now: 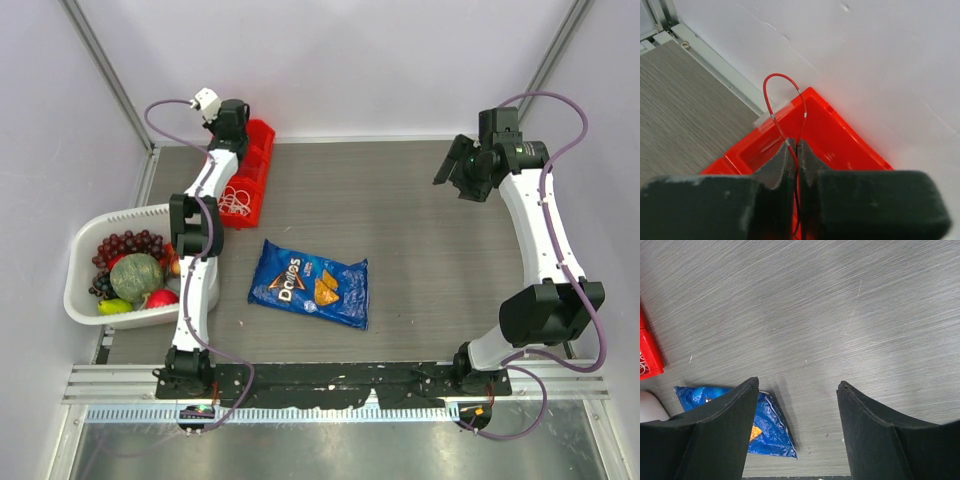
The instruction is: Untangle the cables
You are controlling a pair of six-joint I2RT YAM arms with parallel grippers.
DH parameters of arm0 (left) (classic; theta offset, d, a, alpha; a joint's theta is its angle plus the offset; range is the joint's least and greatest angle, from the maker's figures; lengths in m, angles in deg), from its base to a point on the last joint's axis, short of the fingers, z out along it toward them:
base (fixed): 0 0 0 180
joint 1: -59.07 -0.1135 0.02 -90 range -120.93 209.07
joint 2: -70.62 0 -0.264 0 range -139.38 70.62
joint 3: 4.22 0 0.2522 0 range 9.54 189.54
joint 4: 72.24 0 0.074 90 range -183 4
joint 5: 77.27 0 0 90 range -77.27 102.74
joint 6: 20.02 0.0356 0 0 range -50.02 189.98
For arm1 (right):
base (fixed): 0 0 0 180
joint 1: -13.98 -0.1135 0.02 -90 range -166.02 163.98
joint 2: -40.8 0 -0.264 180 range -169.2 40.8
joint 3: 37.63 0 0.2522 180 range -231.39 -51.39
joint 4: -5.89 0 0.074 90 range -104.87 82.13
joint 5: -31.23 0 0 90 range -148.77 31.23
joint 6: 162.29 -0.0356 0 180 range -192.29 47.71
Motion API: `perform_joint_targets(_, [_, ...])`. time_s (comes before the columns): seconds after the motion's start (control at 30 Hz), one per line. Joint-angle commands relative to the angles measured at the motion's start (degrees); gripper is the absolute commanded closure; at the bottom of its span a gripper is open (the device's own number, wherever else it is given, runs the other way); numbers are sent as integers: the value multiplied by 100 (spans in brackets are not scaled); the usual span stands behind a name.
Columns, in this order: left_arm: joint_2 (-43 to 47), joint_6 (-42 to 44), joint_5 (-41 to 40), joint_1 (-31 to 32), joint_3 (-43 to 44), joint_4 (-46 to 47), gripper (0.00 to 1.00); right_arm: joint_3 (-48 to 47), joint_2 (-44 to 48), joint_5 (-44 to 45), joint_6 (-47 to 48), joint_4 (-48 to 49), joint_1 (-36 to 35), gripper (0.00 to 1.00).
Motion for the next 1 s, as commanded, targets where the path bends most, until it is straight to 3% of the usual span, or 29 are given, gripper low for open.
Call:
perform_joint_targets(0.0, [180, 229, -88, 27, 94, 160, 80, -149, 38, -156, -94, 176, 40, 31])
perform_joint_targets(0.03, [224, 238, -79, 36, 77, 142, 69, -131, 64, -156, -103, 185, 40, 31])
perform_joint_targets(0.1, [346, 255, -62, 36, 7, 142, 57, -79, 99, -173, -129, 202, 40, 31])
perform_joint_targets(0.33, [1014, 291, 412, 36, -371, -24, 36, 70, 266, -384, -191, 264, 40, 32])
perform_joint_targets(0.43, [1260, 221, 632, 44, -389, -611, 18, 246, 415, -524, -226, 325, 31, 32])
perform_joint_targets(0.6, [1700, 10, 1089, 53, -643, -1360, 5, 457, 618, -613, -252, 334, -30, 34])
perform_joint_targets(0.73, [1920, 211, 1405, 44, -750, -1834, 8, 598, 732, -692, -279, 413, -215, 34])
perform_joint_targets(0.97, [1675, 993, 2600, 158, -461, -2686, 27, 800, 838, -718, -261, 519, -496, 34])
